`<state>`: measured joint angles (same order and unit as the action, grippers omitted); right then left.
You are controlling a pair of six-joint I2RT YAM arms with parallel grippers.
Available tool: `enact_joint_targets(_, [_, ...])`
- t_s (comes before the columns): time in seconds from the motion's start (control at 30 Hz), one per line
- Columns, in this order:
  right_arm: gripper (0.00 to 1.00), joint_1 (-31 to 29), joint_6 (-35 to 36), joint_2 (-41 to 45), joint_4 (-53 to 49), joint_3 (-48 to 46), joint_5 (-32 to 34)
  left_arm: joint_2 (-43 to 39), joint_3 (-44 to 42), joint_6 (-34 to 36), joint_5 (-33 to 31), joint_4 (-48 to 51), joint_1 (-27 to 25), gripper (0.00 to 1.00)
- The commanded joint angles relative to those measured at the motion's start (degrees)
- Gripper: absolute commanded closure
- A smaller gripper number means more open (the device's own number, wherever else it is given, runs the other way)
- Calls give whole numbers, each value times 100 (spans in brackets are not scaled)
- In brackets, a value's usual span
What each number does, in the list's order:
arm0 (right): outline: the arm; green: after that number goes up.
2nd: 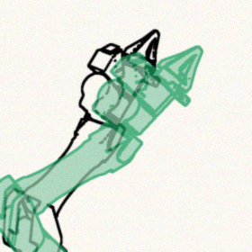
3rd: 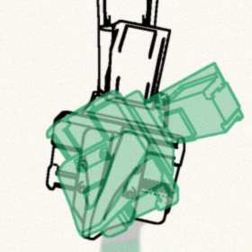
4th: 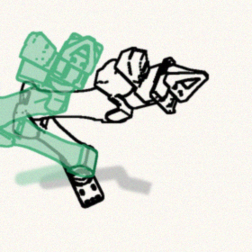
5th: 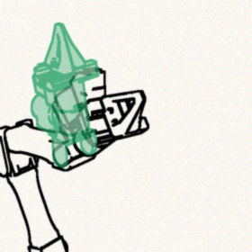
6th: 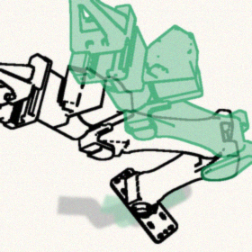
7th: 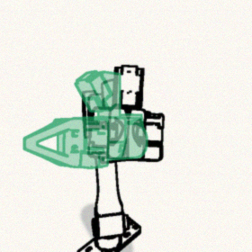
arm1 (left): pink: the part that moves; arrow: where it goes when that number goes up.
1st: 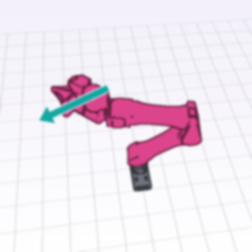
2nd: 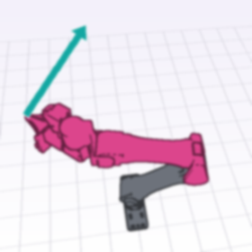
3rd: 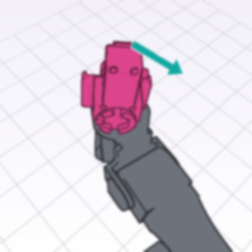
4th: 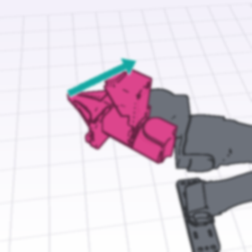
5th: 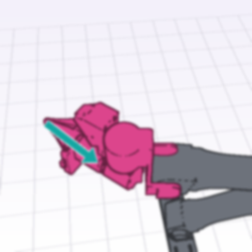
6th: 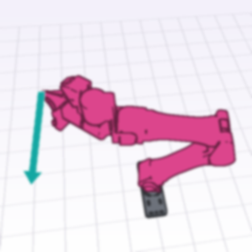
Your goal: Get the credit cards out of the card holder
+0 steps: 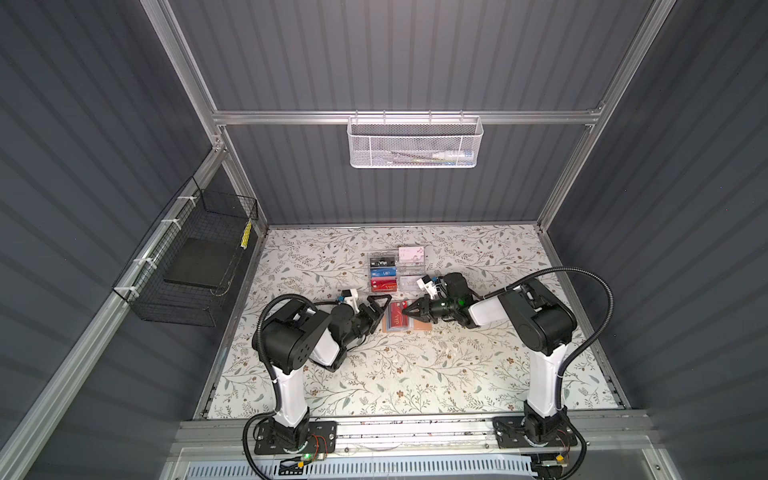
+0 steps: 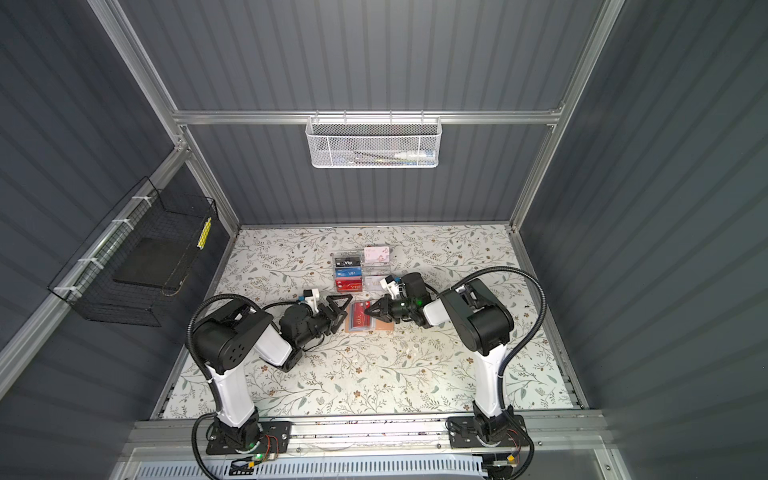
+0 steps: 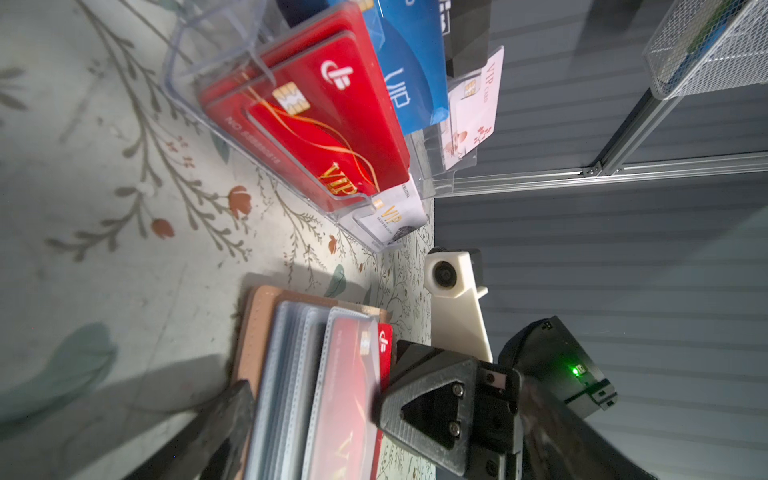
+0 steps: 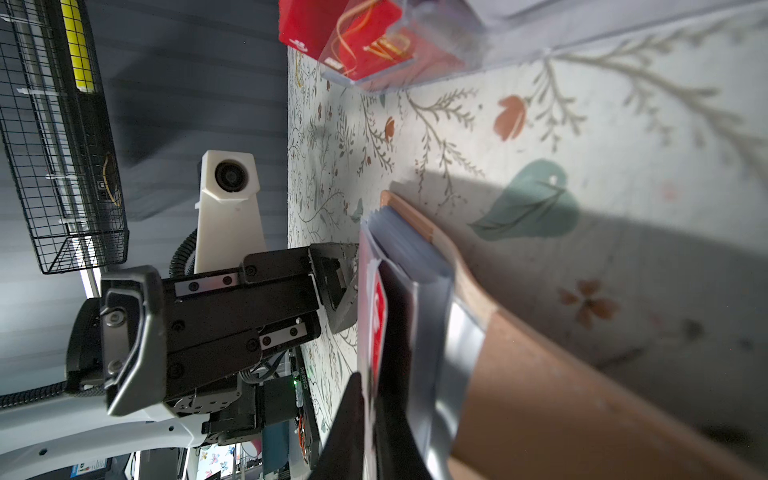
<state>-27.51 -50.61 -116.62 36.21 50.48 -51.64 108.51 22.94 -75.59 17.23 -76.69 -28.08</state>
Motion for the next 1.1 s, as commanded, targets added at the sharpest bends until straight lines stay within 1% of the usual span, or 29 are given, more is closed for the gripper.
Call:
enact_joint_targets(0.0, [90, 9, -24, -73, 141, 15, -109, -190, -42, 333, 62, 1407, -55, 0])
enact_joint_targets(0.13, [88, 10, 4, -39, 111, 6, -82, -659, 178, 668, -23, 2292, -127, 0])
enact_joint_targets(0.17, [87, 10, 32, -14, 76, -2, -68, -714, 208, 695, -35, 2382, -144, 0])
enact_joint_targets(0.33, [84, 22, 167, 86, -123, -12, 13, -710, 202, 727, -62, 2440, -154, 0])
enact_joint_targets(0.57, [83, 70, 123, 121, -102, -62, 5, -582, 136, 696, -67, 2334, -154, 0])
enact_joint_targets(0.8, [86, 114, 62, 139, -26, -91, -60, -525, 123, 692, -72, 2318, -154, 0])
enact_joint_targets(1.07, [93, 136, 19, 130, 30, -100, -110, -521, 106, 687, -72, 2299, -154, 0])
